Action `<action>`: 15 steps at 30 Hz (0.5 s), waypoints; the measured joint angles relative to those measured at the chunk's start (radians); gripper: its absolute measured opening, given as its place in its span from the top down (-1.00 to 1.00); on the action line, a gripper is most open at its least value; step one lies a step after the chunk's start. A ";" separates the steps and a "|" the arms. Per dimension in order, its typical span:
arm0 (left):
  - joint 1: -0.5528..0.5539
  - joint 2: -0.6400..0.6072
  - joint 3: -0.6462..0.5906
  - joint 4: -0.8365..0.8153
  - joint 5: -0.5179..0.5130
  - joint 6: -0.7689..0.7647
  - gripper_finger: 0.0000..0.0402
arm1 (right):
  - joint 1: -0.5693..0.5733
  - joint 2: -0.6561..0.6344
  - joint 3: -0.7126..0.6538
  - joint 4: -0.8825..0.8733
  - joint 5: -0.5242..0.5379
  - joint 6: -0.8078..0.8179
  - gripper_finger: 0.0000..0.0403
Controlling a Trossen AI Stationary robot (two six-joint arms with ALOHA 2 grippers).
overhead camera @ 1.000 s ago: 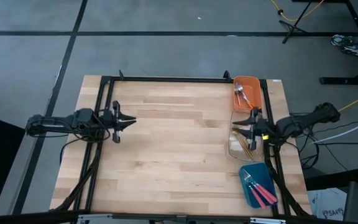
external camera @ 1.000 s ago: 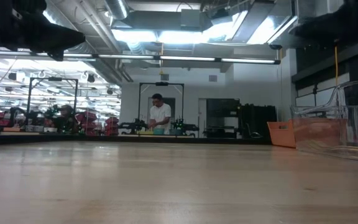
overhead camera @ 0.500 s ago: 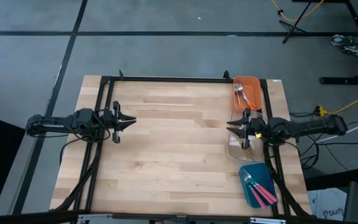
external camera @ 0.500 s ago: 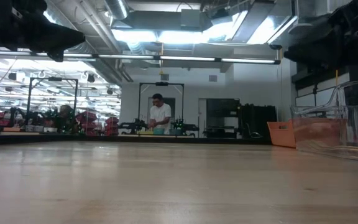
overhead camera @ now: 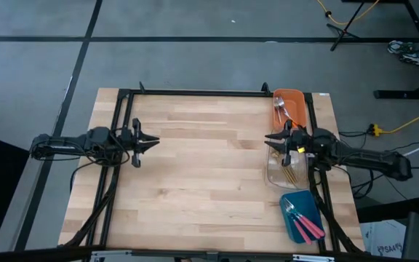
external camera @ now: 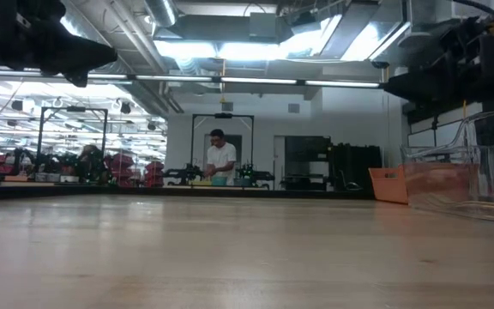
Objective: Sort silverware by color (type)
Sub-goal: Return to Home Position
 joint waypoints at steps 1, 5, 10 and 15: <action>0.000 0.000 0.000 -0.008 0.000 0.000 0.77 | -0.011 0.000 0.000 -0.004 -0.014 0.000 0.51; 0.000 0.000 0.000 -0.042 0.000 0.001 0.77 | -0.037 0.000 0.000 -0.042 -0.038 0.000 0.51; 0.000 0.000 0.000 -0.047 -0.001 0.008 0.77 | -0.036 0.000 0.000 -0.057 -0.038 -0.003 0.51; 0.000 0.000 -0.006 -0.043 0.001 0.028 0.77 | -0.036 0.000 0.000 -0.075 -0.032 -0.007 0.51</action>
